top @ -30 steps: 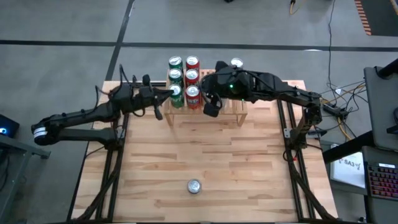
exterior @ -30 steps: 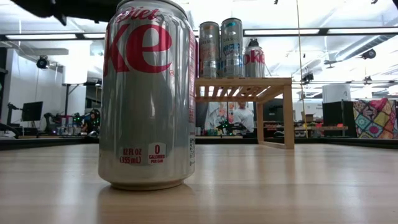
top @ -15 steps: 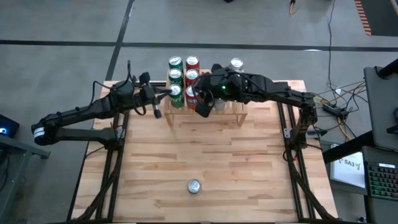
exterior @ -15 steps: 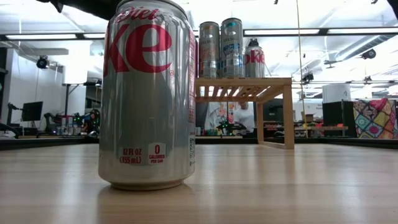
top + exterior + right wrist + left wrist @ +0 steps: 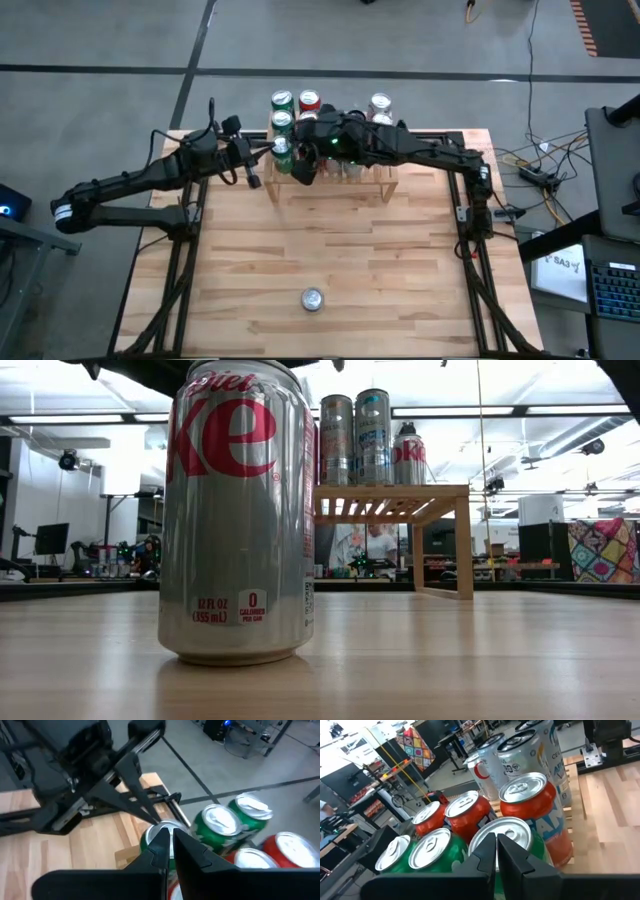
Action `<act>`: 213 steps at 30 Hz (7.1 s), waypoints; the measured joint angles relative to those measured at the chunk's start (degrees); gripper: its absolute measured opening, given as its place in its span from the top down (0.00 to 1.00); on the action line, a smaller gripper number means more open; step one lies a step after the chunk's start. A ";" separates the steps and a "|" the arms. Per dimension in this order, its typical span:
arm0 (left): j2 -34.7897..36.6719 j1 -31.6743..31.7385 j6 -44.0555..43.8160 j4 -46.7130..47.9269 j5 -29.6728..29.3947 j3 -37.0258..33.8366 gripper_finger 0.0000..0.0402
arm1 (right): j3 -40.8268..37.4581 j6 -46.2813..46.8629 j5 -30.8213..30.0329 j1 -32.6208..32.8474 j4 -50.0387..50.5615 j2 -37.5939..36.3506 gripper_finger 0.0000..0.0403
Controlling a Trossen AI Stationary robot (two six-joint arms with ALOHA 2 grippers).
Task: Place canned beverage on shelf
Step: Put the green soda can aligned with other green soda can on the shelf, then put the red silver soda can aligned with other red silver soda can on the shelf
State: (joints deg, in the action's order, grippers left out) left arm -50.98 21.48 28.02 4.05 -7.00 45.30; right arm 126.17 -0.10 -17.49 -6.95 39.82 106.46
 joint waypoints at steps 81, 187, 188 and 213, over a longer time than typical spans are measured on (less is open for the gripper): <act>1.08 -0.01 -2.18 3.32 -0.94 -0.13 1.00 | 2.18 1.60 -0.53 -0.95 -2.19 8.03 0.97; 4.23 -0.12 -15.10 1.57 -1.69 -7.54 1.00 | 0.92 5.54 -0.28 -0.93 -1.55 7.54 0.97; 4.23 -0.12 -15.29 1.80 -1.01 -7.56 1.00 | 0.92 5.17 -0.31 -0.93 -1.49 7.32 0.97; 9.42 -1.66 -18.40 3.33 3.27 -8.26 1.00 | 0.96 7.25 -0.05 -0.34 2.85 2.92 0.97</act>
State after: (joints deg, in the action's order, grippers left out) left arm -41.56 19.82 9.63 7.39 -3.72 37.04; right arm 127.13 7.15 -17.54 -7.29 42.66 109.39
